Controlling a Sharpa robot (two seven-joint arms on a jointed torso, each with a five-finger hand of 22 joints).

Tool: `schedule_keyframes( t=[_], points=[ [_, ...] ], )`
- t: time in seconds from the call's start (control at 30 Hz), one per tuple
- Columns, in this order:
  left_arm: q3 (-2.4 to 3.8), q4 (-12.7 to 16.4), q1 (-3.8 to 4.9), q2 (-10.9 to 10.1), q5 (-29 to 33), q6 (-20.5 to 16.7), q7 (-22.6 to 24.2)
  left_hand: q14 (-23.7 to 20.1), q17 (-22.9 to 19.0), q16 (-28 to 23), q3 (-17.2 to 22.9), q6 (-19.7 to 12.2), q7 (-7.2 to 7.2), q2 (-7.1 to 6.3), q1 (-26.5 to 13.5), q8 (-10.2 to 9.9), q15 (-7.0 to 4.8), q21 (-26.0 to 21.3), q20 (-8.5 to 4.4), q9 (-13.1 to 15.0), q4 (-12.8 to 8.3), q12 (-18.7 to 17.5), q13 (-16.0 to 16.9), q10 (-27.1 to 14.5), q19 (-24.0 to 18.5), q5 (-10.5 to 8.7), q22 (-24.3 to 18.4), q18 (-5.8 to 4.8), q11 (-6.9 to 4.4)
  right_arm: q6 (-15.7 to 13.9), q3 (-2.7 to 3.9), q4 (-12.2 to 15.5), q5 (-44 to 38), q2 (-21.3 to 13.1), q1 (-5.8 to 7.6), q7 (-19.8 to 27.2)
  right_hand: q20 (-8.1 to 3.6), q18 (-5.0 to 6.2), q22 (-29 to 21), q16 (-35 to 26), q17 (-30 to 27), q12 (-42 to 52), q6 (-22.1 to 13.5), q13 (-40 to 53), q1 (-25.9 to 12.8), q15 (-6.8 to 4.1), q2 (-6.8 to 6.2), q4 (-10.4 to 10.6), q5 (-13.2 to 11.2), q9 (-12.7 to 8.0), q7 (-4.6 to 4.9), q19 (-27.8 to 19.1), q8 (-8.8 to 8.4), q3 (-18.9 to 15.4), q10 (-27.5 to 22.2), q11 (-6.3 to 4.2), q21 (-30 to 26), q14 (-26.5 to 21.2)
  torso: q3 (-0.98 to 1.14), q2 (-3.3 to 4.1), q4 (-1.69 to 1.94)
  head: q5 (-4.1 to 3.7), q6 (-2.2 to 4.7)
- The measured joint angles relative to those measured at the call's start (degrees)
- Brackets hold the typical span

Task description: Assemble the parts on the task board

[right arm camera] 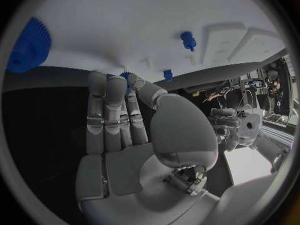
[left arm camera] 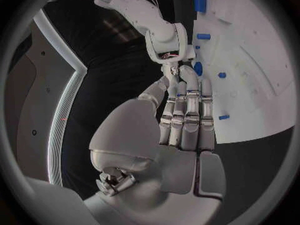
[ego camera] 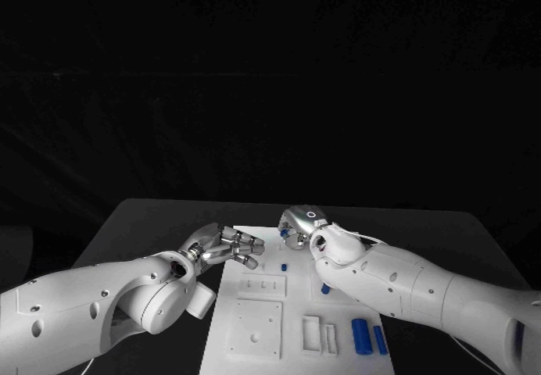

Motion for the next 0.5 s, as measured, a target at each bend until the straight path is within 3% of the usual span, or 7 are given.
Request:
schedule_keyframes(
  t=[0.5],
  points=[
    [0.01, 0.0, 0.02, 0.0, -0.1, 0.0, 0.0, 0.0, -0.1, 0.0, 0.2, -0.2, 0.2, 0.0, 0.0, 0.0, 0.0, 0.0, 0.0, 0.0, 0.2, 0.0, 0.0, 0.0, 0.0, 0.0, -0.5, 0.0, 0.0, 0.6, 0.06, -0.2, 0.0, 0.3, 0.12, -0.1, 0.11, -0.05, 1.6, 0.0, -0.3, 0.0, -0.1, 0.0, -0.2, 0.01, -0.24, -0.1, -0.1, 0.0, 0.07, 0.3, -0.17, -0.1, 0.0, 0.0, -1.8, 0.0, -0.07, 0.14, 0.09, 0.16, 0.25]
  ],
)
